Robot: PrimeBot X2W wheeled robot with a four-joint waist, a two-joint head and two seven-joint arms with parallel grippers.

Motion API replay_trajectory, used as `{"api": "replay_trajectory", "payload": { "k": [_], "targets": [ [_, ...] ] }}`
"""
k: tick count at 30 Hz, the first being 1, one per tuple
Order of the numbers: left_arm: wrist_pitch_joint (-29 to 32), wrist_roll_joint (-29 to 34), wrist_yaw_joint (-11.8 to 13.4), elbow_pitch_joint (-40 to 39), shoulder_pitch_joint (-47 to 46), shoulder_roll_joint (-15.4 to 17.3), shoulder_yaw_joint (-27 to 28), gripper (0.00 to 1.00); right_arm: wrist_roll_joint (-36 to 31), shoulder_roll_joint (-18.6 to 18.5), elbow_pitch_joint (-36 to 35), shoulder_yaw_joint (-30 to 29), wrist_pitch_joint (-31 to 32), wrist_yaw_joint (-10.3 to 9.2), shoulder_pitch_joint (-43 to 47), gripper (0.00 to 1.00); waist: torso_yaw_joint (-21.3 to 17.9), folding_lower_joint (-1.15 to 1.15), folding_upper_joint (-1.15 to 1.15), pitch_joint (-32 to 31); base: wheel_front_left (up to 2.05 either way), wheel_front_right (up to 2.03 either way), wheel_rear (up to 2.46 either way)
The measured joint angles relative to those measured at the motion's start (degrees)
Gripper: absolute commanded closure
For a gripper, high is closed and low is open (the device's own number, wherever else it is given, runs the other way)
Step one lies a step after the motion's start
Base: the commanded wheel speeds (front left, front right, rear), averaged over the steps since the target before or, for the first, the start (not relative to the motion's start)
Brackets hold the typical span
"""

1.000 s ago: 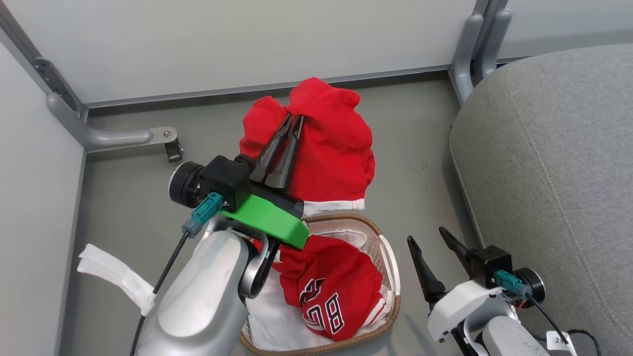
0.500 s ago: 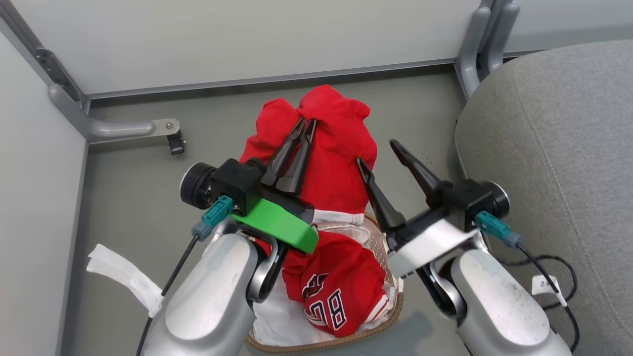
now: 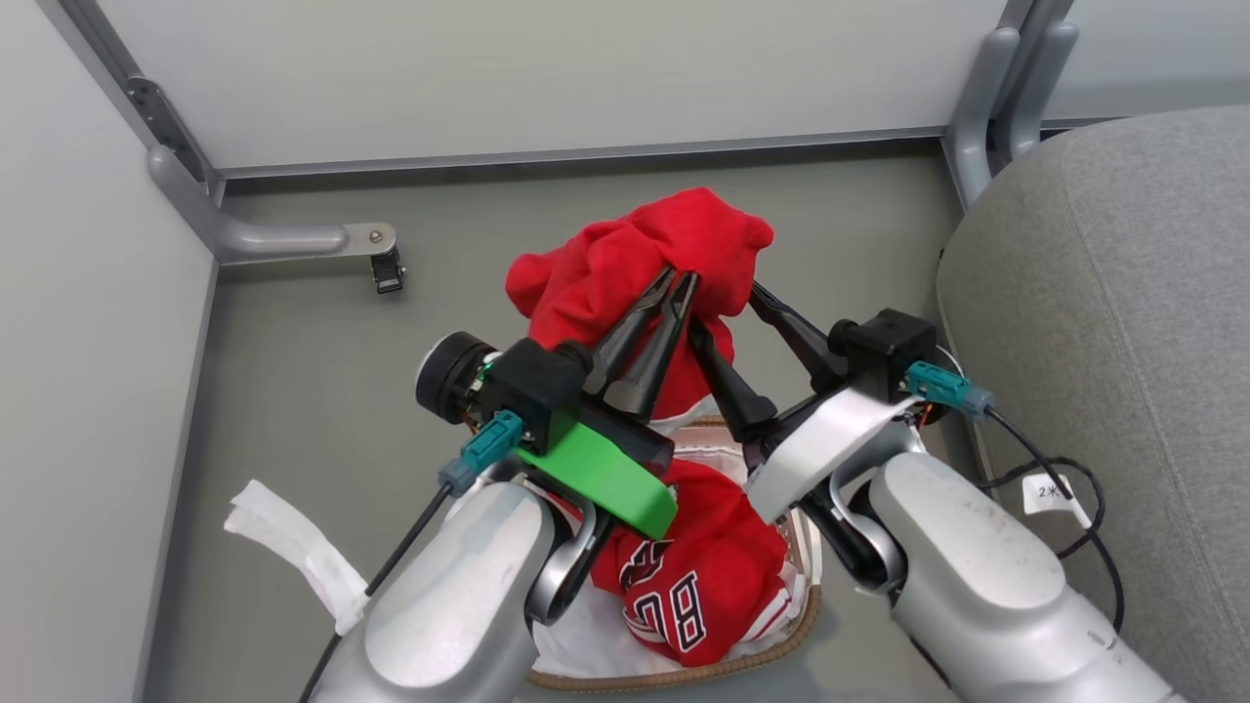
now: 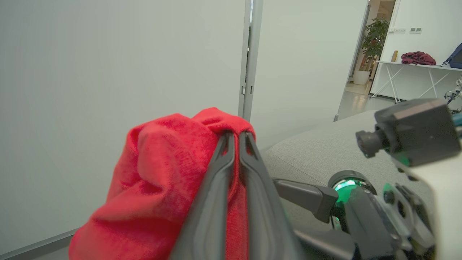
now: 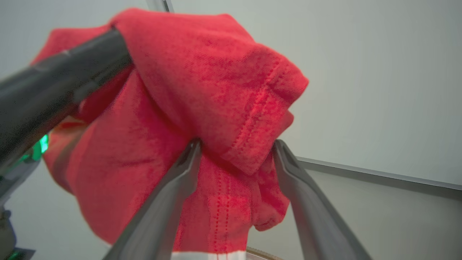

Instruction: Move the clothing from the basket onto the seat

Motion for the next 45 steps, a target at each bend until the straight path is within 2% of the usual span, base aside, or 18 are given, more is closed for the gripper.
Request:
{"api": "replay_trajectory", "payload": {
  "k": [8, 15, 20, 25, 26, 27, 28, 41, 42, 44, 45],
  "targets": [
    [-0.01, -0.87, -0.48, 0.65, -0.73, -0.02, -2.46, 1.0, 5.8, -5.95, 1.54, 9.4, 0.0, -0.01, -5.63, 0.0, 1.09, 0.0, 0.0, 0.58, 0.0, 0.0, 0.0],
    [-0.01, -1.24, -0.78, 0.93, -0.91, -0.01, -3.04, 1.0, 8.37, -11.8, 1.52, 20.02, 0.0, 0.0, -11.48, 0.0, 1.38, 0.0, 0.0, 1.11, 0.0, 0.0, 0.0],
    [-0.01, -1.53, -1.03, 0.67, -1.19, -0.02, -3.83, 1.0, 6.3, -13.26, 2.27, 22.83, 0.0, -0.01, -15.37, 0.0, 1.59, 0.0, 0.0, 1.7, 0.0, 0.0, 0.0],
    [-0.01, -1.87, -1.32, 0.6, -1.71, -0.01, -4.12, 1.0, 6.16, -12.91, 2.63, 26.59, 0.0, -0.01, -16.58, 0.0, 2.14, 0.0, 0.0, 2.28, 0.0, 0.0, 0.0],
    [-0.01, -1.96, -1.34, 0.62, -1.73, -0.01, -4.13, 1.0, 6.24, -12.9, 2.63, 27.48, 0.0, 0.0, -16.95, 0.11, 2.27, 0.0, 0.0, 2.39, 0.0, 0.0, 0.0],
    [-0.01, -1.98, -1.41, 0.66, -1.77, -0.01, -4.14, 1.0, 6.37, -12.84, 2.63, 27.87, 0.0, 0.0, -17.38, 0.63, 2.39, 0.0, 0.0, 2.51, 0.0, 0.0, 0.0],
    [-0.01, -2.03, -1.44, 0.66, -1.8, -0.01, -4.15, 1.0, 6.56, -12.82, 2.63, 27.83, 0.0, 0.0, -17.6, 1.0, 2.48, 0.0, 0.0, 2.59, 0.0, 0.0, 0.0],
    [-0.01, -1.76, -1.55, 1.19, -1.88, -0.03, -2.59, 1.0, 3.03, -11.93, 1.97, 19.36, 0.01, 0.0, -14.43, 1.0, 2.61, 0.0, 0.0, 3.49, 0.0, 0.0, 0.0],
    [-0.01, -1.24, -1.55, 1.18, -1.88, -0.03, -2.29, 0.95, 2.66, -11.85, 1.72, 18.47, 0.0, 0.0, -13.9, 1.0, 2.44, 0.0, 0.0, 3.5, 0.0, 0.0, 0.0],
    [-0.01, -0.56, -1.52, 1.14, -1.86, -0.04, -1.75, 0.0, 2.13, -11.61, 1.34, 16.37, 0.0, 0.0, -12.66, 1.0, 1.99, 0.0, 0.0, 3.5, 0.0, 0.0, 0.0],
    [-0.01, -0.11, -1.52, 1.22, -1.85, -0.03, -1.53, 0.0, 1.85, -11.56, 1.2, 15.47, 0.0, 0.0, -12.15, 1.0, 1.76, 0.0, 0.0, 3.5, 0.0, 0.0, 0.0]
  ]
}}
